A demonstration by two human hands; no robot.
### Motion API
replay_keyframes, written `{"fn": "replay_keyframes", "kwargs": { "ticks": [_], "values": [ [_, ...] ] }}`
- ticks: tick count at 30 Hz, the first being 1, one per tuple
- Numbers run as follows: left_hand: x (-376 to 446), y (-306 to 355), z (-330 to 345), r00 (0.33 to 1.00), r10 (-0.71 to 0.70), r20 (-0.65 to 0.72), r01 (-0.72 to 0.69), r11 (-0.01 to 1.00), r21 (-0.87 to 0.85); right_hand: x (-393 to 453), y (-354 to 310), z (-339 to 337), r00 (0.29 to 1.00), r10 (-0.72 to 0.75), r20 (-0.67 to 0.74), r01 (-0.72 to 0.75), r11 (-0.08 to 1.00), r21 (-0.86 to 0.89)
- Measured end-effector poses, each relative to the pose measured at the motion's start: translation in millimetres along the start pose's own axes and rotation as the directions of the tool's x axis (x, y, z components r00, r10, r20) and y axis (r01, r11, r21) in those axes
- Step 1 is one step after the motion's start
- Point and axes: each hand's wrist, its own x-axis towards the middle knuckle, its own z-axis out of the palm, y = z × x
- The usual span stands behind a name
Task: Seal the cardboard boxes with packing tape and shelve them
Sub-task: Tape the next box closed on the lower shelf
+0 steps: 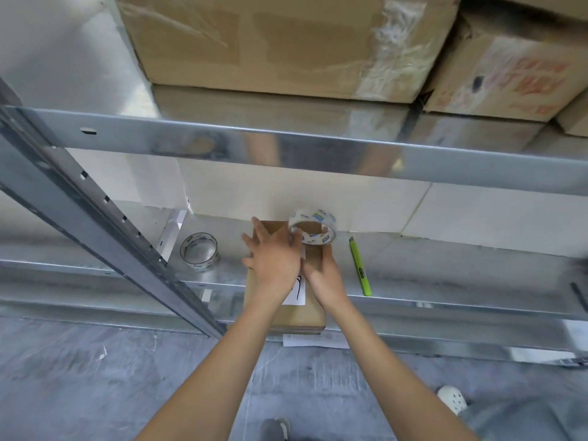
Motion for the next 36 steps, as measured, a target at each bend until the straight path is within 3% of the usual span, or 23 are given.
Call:
{"fn": "replay_keyframes", "kwargs": {
  "ticks": [3,5,9,12,21,23,26,28,32,36],
  "values": [
    [2.8,-5.9,-9.2,0.990,0.129,-0.056,-0.132,0.990,-0.053,-0.4,6.6,-4.0,1.000,-0.010,0.003,0.010,1.000,0.027],
    [1.6,-15.7,-29.0,0.968,0.198,-0.152,-0.212,0.974,-0.080,2.9,7.6,-6.2,0.999,-0.032,0.039,0.034,0.998,-0.053],
    [1.4,-47.6,-72.0,0.895,0.384,-0.228,-0.346,0.919,0.191,15.8,7.5,-9.9,0.993,-0.101,0.067,0.119,0.909,-0.399],
    [5.6,-49.7,-81.9,0.880,0.447,-0.162,-0.375,0.862,0.342,19.0,8.4,-10.0,0.992,-0.101,0.082,0.128,0.874,-0.469],
    [28.1,-90.0,-89.6,0.898,0.429,-0.099,-0.346,0.827,0.444,21.0,12.1,-9.0,0.993,-0.084,0.081,0.114,0.850,-0.514],
    [29.4,-92.0,-82.4,0.907,0.402,-0.130,-0.317,0.850,0.420,21.3,9.1,-11.0,0.992,-0.087,0.091,0.125,0.780,-0.613],
    [28.0,-87.0,-76.4,0.899,0.385,-0.209,-0.277,0.869,0.410,17.4,2.1,-8.6,0.971,-0.184,0.154,0.228,0.502,-0.834],
    [27.3,-86.5,-75.3,0.892,0.388,-0.233,-0.267,0.867,0.422,14.1,-3.3,-3.8,0.961,-0.205,0.185,0.254,0.398,-0.882],
    [27.9,-94.8,-71.8,0.885,0.402,-0.235,-0.233,0.820,0.523,14.6,-10.9,0.5,0.972,-0.132,0.195,0.229,0.346,-0.910],
    [24.0,-104.0,-63.2,0.934,0.301,-0.192,-0.198,0.884,0.423,13.0,-12.1,0.9,0.973,-0.117,0.198,0.227,0.359,-0.905]
  ]
}}
